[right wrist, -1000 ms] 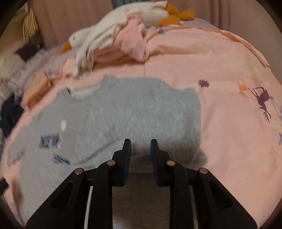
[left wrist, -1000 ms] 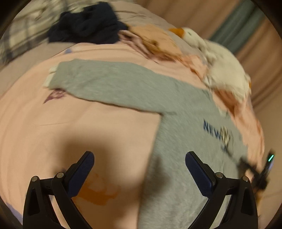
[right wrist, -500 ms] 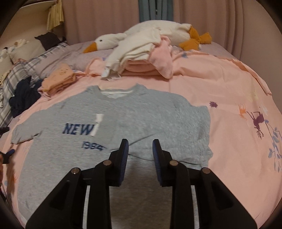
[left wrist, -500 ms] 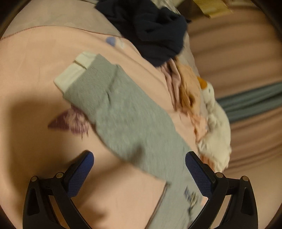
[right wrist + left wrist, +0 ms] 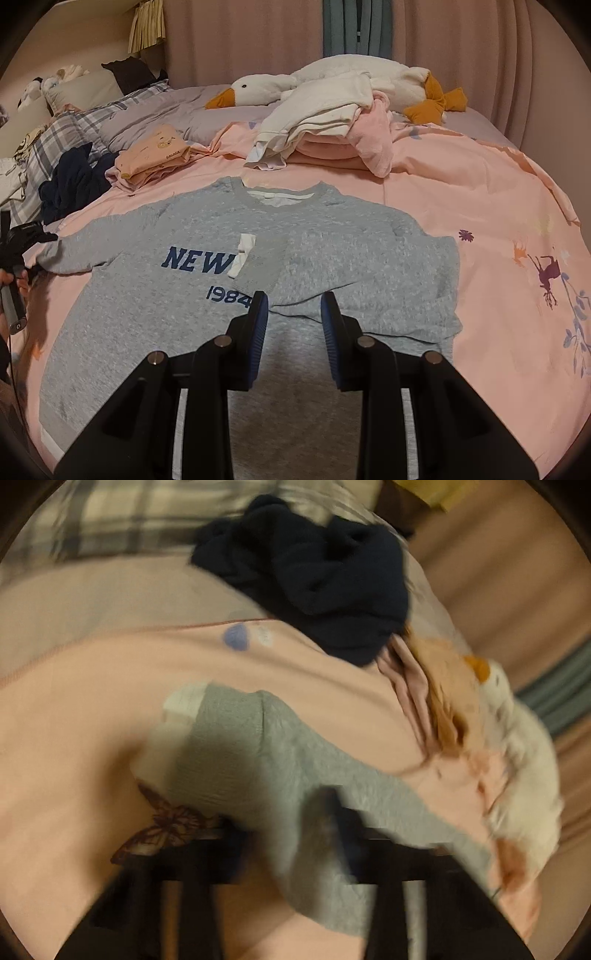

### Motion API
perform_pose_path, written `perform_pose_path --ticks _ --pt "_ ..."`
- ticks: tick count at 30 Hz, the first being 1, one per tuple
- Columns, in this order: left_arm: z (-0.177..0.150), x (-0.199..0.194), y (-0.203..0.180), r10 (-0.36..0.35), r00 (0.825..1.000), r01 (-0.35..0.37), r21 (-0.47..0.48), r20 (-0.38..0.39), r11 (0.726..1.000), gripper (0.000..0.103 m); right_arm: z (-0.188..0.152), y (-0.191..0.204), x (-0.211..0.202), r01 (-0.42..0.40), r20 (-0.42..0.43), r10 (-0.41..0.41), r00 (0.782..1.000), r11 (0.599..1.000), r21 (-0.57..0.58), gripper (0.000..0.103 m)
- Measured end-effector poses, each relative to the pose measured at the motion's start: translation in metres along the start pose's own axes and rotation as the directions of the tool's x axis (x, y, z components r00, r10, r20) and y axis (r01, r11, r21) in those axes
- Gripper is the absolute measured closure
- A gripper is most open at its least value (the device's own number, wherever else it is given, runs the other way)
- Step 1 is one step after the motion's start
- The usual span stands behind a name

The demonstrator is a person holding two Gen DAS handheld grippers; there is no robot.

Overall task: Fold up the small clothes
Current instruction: 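Grasp the other sleeve cuff with the left gripper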

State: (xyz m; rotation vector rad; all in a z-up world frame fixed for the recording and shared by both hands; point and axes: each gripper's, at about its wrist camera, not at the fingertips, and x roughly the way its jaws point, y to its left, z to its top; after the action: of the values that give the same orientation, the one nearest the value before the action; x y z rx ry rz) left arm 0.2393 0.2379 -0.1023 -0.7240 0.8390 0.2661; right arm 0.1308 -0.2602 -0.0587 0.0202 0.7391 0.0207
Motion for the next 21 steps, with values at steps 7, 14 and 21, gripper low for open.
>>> perform_pose_path --ticks 7,14,21 --pt "-0.028 -0.042 -0.091 -0.067 0.994 0.035 0.322 0.091 0.946 0.09 -0.011 -0.016 -0.003 -0.029 -0.01 0.03 1.0 0.996 0.079 0.07" --pt "-0.102 -0.065 -0.196 -0.171 0.982 0.083 0.615 0.085 0.784 0.09 -0.028 -0.036 -0.015 -0.069 0.002 0.069 0.998 0.986 0.154 0.069" --pt "-0.185 -0.039 -0.253 -0.178 0.982 0.171 0.735 -0.069 0.656 0.09 -0.043 -0.057 -0.023 -0.095 0.01 0.095 0.995 0.974 0.207 0.068"
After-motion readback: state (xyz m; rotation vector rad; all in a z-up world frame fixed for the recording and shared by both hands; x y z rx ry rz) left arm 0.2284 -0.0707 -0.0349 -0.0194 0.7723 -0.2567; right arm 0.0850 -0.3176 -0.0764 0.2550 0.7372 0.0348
